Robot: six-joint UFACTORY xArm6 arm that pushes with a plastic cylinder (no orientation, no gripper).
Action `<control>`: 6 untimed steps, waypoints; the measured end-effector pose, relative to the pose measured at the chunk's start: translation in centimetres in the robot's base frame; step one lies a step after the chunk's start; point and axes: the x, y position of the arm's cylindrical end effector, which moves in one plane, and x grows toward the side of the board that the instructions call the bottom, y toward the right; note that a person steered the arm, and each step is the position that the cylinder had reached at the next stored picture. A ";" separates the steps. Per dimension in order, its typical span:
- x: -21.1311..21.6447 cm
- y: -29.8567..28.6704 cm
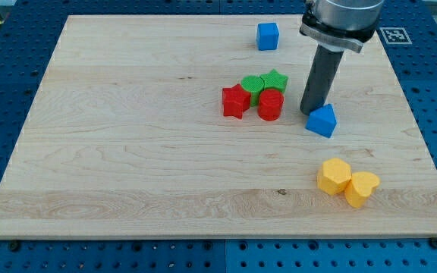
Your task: Push the blue triangle down a bit
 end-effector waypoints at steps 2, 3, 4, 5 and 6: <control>2.6 -0.2; 0.9 0.4; 0.1 1.8; 0.4 4.3; 1.8 4.1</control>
